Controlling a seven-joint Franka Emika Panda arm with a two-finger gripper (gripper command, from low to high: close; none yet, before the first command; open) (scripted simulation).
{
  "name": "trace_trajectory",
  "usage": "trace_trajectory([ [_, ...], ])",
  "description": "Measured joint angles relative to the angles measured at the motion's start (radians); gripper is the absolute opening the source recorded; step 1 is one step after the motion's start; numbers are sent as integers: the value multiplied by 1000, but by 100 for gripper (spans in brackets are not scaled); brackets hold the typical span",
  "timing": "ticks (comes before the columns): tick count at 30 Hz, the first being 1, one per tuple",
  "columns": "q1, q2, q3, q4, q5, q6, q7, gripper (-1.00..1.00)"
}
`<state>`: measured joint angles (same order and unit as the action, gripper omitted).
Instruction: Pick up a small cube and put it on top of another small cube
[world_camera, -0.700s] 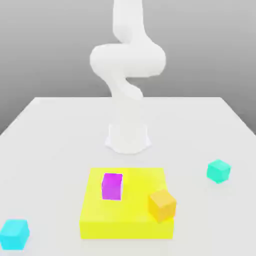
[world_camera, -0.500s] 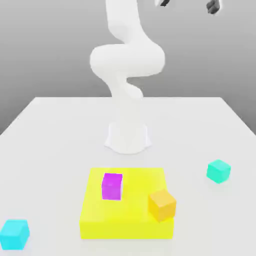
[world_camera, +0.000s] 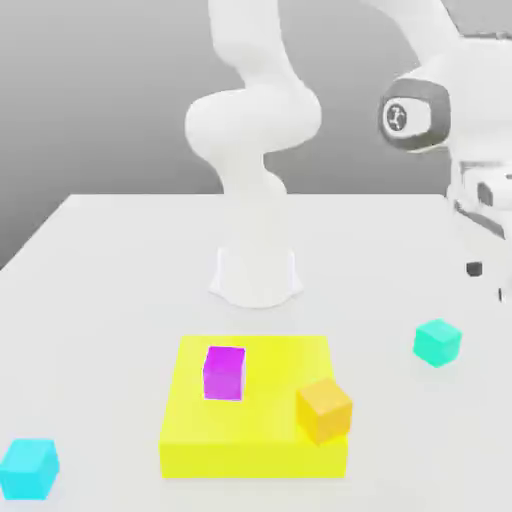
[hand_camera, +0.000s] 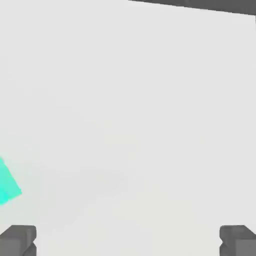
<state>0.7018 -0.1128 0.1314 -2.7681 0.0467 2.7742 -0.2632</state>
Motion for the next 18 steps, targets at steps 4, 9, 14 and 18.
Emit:
trace_trajectory([
  [4,100,120,46,-68,-55,85,-116,0],
  [9,148,299,-42,-48,-163,227,-61,0],
  [14,185,369,-85,-36,-183,284,-45,-100],
  [18,190,377,-90,-34,-188,290,-42,-100],
])
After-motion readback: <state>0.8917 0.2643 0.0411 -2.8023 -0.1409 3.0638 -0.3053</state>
